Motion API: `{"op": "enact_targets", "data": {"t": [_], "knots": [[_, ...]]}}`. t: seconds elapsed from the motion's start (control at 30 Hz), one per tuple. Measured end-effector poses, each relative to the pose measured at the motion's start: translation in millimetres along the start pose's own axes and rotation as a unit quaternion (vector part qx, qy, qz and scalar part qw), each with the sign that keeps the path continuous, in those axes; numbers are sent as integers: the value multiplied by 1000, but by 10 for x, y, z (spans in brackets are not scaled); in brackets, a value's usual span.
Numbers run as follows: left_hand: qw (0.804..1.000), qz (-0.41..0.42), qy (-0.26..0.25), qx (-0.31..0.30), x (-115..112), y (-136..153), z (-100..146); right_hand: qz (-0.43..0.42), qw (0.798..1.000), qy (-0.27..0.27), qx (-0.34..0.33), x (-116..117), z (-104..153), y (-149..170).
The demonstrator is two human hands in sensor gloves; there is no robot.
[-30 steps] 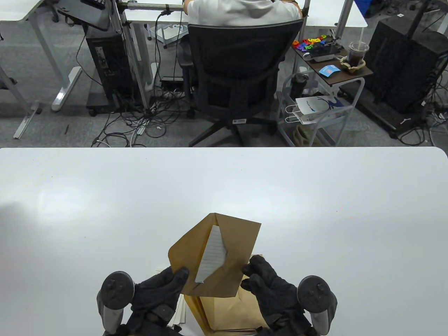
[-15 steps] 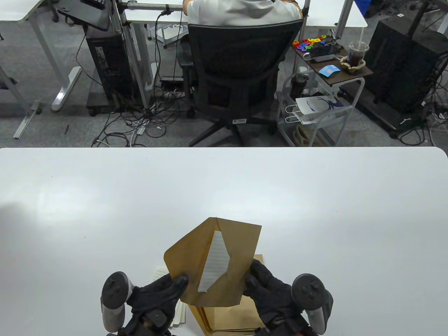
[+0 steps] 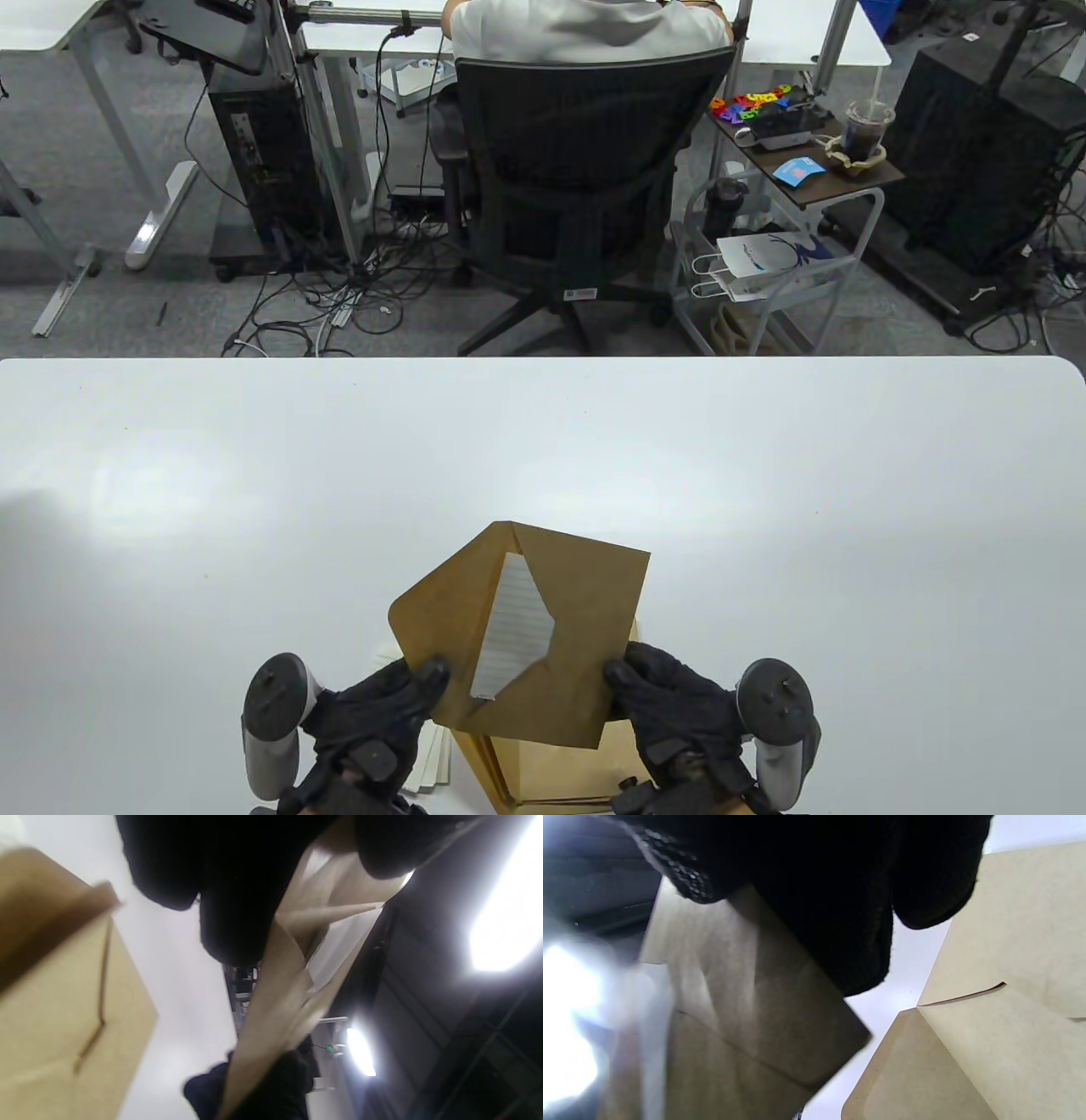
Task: Pull paper from envelopes and stack
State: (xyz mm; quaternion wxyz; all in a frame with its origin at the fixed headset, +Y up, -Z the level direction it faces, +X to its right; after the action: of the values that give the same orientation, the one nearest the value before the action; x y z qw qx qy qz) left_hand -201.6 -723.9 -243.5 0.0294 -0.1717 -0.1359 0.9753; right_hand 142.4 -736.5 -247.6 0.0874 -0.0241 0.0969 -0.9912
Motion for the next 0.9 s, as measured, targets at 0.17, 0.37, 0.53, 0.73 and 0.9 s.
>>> {"op": "enact_targets", "data": {"t": [0.17,0.37,0.53,0.73,0.9], "knots": [[996,-69,-54,-4,238,-105,17,18,1000,23,2,-50,21,-14],[965,-204,-113,-123,300,-539,116,42,998,41,5,-83,25,-11],[986,-130,4,-102,-56,-504,59,44,998,18,-28,-6,22,-54],[996,-53,70,-7,-209,-218,68,69,993,26,-95,17,74,-213],[994,-37,93,47,-324,-112,84,172,968,42,-180,65,164,-431]]}}
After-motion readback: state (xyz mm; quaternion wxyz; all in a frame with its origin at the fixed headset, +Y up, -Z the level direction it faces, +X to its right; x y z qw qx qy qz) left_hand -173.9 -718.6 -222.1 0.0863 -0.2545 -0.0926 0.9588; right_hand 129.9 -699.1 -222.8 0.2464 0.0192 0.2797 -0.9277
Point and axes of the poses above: the tracker on the back of each hand, its own y axis roughly to the little-finger side, its own z axis roughly from the fingertips to the wrist, x = y × z, the point moved 2 cm from there along -z, roughly from the wrist to the fingertips, and after that the axes turned 12 degrees about -x, right-handed, at the moved point
